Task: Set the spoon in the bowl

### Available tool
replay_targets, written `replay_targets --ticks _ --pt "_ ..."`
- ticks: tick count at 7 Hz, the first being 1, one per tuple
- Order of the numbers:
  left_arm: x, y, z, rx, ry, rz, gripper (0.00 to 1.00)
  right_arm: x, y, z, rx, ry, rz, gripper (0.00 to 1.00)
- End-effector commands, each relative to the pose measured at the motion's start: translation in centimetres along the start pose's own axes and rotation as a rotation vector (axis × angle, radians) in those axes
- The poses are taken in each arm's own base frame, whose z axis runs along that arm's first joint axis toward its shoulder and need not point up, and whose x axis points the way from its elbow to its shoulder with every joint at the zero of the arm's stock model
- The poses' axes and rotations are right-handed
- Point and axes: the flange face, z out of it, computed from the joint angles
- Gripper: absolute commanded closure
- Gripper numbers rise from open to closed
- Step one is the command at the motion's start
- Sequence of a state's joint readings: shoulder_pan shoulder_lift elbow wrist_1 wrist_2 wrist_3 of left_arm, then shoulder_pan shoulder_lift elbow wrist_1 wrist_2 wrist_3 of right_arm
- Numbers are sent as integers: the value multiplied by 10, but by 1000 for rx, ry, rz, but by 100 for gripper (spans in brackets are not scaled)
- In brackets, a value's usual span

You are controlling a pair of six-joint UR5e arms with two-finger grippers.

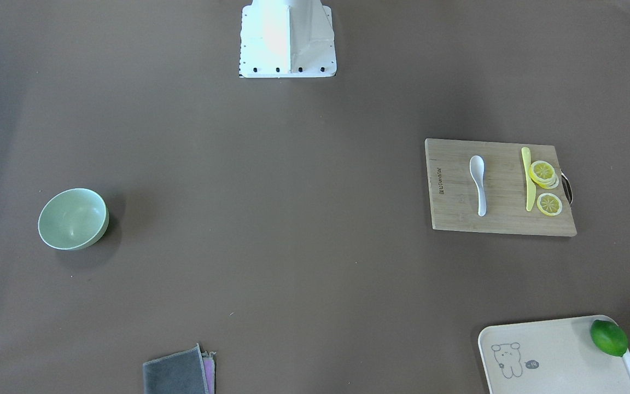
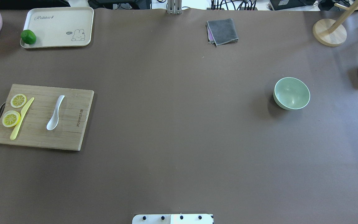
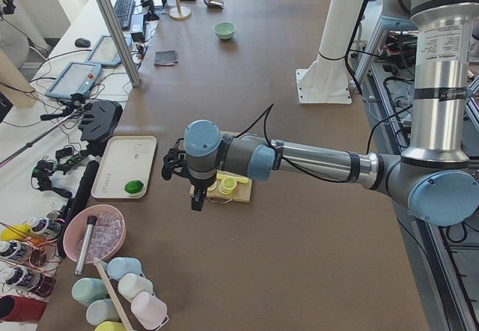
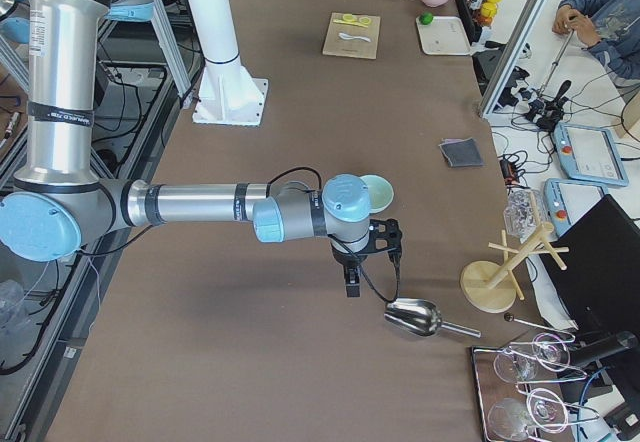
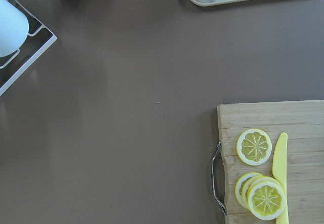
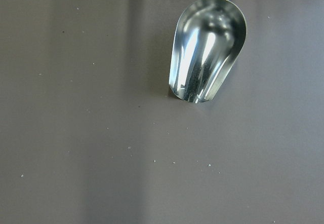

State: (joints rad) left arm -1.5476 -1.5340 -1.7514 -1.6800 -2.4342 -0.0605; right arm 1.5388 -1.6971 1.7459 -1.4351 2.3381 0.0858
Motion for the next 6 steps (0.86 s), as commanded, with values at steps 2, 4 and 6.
replay_targets --ticks 2,4,6 --pt "1 4 2 6 0 11 2 -1 6 4 -16 -54 10 0" --pt "3 3 0 9 3 14 3 1 7 6 -19 -54 11 0" --pt "15 -3 -4 39 8 64 3 6 9 14 -38 -59 25 0"
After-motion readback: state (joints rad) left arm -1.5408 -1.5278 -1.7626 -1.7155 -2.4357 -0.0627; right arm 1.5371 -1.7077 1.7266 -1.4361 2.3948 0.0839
